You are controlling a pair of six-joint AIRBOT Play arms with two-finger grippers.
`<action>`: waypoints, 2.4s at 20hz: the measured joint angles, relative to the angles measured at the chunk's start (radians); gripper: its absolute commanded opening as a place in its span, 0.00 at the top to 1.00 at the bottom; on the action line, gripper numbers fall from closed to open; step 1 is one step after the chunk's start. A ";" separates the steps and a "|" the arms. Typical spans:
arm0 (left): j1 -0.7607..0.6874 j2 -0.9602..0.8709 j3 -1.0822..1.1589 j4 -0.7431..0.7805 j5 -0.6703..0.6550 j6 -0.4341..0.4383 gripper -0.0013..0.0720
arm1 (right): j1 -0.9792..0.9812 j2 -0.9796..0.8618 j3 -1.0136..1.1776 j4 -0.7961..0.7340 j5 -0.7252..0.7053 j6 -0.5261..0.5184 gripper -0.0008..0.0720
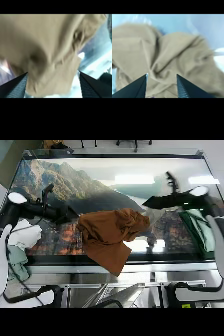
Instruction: Fold the shirts.
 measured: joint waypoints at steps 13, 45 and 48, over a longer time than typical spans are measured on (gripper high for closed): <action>-0.215 0.286 -0.760 -0.133 0.451 -0.031 0.13 | -0.172 0.103 -0.143 -0.035 0.059 0.019 0.41; 0.266 0.141 -0.463 0.045 0.184 0.109 0.96 | 0.200 -0.061 -0.557 0.359 -0.219 -0.087 0.96; 0.266 0.135 -0.433 0.044 0.175 0.114 0.96 | 0.180 -0.042 -0.543 0.378 -0.200 -0.103 0.96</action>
